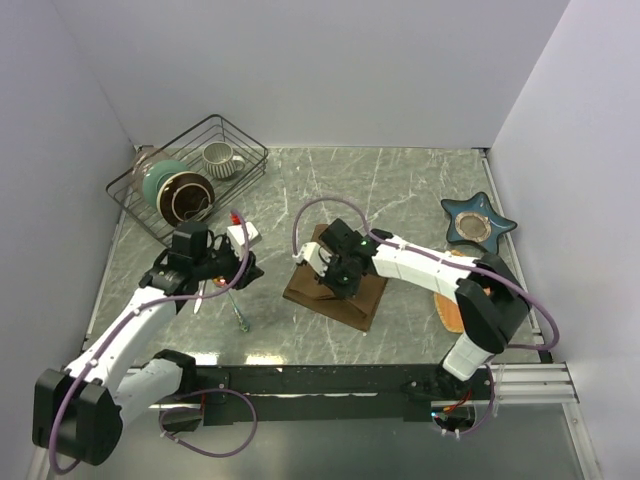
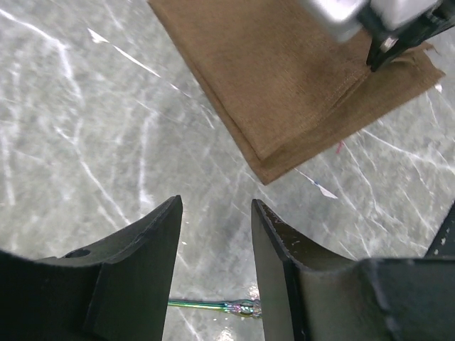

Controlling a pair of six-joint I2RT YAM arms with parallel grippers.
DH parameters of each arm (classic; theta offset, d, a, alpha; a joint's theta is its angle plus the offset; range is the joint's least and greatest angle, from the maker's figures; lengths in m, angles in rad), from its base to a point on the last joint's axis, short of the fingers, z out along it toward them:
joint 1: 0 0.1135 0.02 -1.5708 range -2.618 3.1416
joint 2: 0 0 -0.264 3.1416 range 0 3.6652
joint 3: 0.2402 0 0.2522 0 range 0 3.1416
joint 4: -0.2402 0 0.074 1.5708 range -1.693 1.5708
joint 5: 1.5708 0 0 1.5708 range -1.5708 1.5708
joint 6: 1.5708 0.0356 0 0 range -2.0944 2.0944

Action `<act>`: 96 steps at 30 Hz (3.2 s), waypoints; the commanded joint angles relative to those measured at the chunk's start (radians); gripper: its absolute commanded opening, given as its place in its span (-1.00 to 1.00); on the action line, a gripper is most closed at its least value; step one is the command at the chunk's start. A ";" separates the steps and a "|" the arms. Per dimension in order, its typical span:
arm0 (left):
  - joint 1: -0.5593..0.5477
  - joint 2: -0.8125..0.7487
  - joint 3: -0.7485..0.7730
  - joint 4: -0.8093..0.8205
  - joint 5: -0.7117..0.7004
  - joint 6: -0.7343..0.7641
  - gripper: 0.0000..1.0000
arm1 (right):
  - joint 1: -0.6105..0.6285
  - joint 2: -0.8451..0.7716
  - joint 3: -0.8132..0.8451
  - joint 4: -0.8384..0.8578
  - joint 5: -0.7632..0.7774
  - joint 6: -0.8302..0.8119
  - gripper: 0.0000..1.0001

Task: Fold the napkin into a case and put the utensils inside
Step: Smooth out the square-folded napkin at the center of the board.

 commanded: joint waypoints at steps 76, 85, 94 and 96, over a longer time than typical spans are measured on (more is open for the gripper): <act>-0.055 0.633 0.217 0.033 0.195 -0.645 -0.98 | 0.022 0.049 0.044 -0.066 -0.047 0.028 -1.00; -0.039 0.650 0.218 -0.016 0.177 -0.607 -0.99 | 0.042 0.083 0.053 -0.060 -0.080 0.055 -1.00; -0.039 0.695 0.208 -0.005 0.156 -0.607 -0.98 | 0.045 0.152 0.015 -0.013 -0.044 0.043 -1.00; -0.039 0.713 0.214 -0.007 0.151 -0.601 -0.98 | 0.046 0.169 0.015 -0.008 -0.038 0.038 -1.00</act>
